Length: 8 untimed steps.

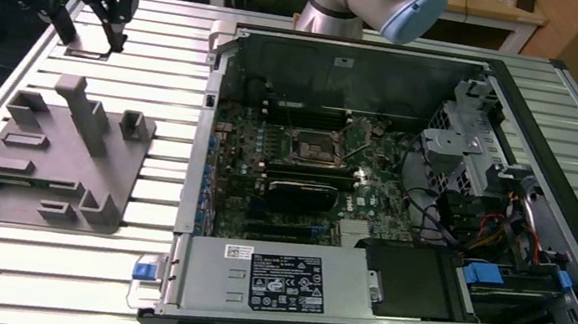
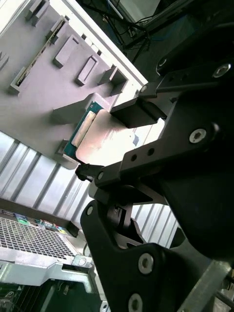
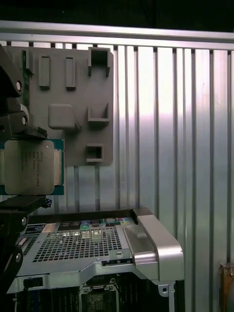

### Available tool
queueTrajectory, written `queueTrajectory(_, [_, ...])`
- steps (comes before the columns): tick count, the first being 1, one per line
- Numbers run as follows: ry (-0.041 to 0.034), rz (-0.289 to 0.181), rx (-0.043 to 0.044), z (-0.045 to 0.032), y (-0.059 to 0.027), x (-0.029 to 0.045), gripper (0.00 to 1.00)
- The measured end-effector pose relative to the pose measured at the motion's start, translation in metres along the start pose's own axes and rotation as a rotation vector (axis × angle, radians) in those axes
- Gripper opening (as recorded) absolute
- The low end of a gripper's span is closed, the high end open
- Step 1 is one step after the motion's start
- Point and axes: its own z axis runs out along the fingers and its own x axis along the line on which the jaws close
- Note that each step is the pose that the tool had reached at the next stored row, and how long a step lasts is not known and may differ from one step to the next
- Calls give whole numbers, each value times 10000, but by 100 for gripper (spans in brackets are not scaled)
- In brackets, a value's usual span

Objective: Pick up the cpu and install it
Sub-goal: 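Pick up the cpu and move it towards the insertion slot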

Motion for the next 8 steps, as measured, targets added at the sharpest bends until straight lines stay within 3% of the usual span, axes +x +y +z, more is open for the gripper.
queueTrajectory(8, [0,0,0,5,9,-160,54])
